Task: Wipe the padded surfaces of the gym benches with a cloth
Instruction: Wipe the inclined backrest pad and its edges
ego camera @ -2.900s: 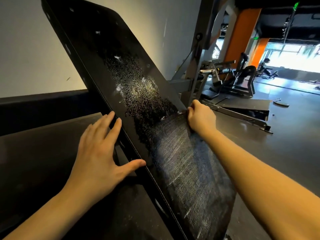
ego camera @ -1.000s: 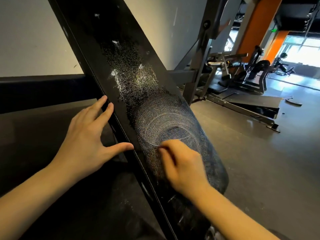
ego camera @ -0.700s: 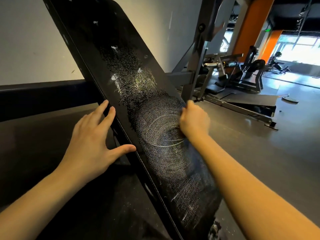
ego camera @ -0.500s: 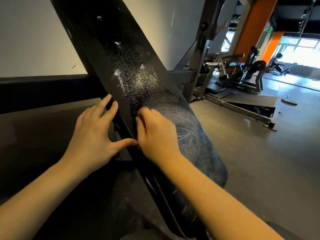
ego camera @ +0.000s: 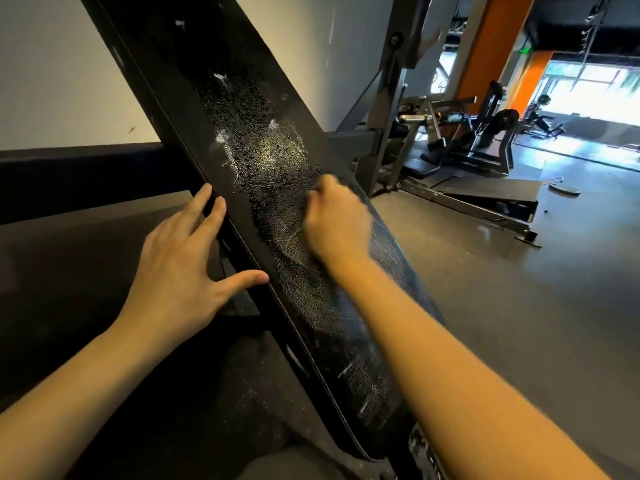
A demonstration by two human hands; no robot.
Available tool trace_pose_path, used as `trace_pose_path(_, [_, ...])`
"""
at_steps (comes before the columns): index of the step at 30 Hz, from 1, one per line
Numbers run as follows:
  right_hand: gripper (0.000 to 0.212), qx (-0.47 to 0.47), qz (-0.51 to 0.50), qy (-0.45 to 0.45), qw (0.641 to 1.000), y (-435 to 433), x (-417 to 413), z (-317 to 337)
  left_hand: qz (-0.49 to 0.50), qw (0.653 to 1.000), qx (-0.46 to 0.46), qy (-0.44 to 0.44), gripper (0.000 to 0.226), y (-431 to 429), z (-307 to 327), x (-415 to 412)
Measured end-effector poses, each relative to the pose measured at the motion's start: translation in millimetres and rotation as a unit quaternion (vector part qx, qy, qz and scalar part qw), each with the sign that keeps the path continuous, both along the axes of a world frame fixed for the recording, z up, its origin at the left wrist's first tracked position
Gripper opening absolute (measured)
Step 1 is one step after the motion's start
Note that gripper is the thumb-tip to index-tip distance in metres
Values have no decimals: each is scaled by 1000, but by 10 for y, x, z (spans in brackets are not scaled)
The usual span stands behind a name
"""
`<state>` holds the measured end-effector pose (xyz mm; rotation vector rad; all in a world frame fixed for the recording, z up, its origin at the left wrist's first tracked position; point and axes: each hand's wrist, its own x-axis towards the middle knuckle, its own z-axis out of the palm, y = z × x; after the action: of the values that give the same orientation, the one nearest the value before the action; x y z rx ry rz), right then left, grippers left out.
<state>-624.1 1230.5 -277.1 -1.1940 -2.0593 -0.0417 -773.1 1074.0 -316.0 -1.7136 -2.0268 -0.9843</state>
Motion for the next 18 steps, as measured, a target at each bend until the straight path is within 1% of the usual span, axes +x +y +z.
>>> trace_pose_path(1, [19, 27, 54, -7, 998, -253, -94, -18, 1, 1000, -2, 10, 118, 11, -4, -21])
trace_pose_path(3, [20, 80, 139, -6, 987, -688, 57, -193, -2, 1000, -1, 31, 120, 28, -2, -48])
trace_pose_path(5, [26, 73, 170, -6, 983, -826, 517, -501, -1, 1000, 0, 28, 122, 37, -6, -61])
trace_pose_path(6, [28, 58, 157, -11, 986, -778, 802, -649, 0, 1000, -1, 16, 123, 38, -6, -56])
trace_pose_path(7, [29, 52, 122, -22, 991, -659, 1073, -750, -1, 1000, -2, 5, 123, 41, -12, -49])
trace_pose_path(9, [27, 34, 13, -61, 997, -249, 1433, -831, -7, 1000, 2, -8, 123, 37, -8, -27])
trace_pose_path(10, [24, 9, -43, -80, 996, -33, 1489, -803, -11, 1000, 3, -14, 122, 32, -6, -15])
trace_pose_path(11, [22, -16, -86, -88, 992, 171, 1455, -725, -15, 1000, 2, -21, 121, 22, 1, 4])
trace_pose_path(12, [21, -32, -112, -78, 990, 326, 1338, -599, -17, 999, 0, -28, 119, 10, 8, 19])
trace_pose_path(14, [18, -41, -113, -40, 992, 480, 921, -315, -14, 1000, -1, -25, 118, 0, 18, 18])
trace_pose_path(16, [18, -23, -59, -9, 998, 342, 405, -103, -8, 1000, -2, 1, 120, 1, 16, -4])
trace_pose_path(18, [17, 17, 42, -15, 999, -126, 82, -70, -3, 1000, -7, 20, 122, 10, 2, -45])
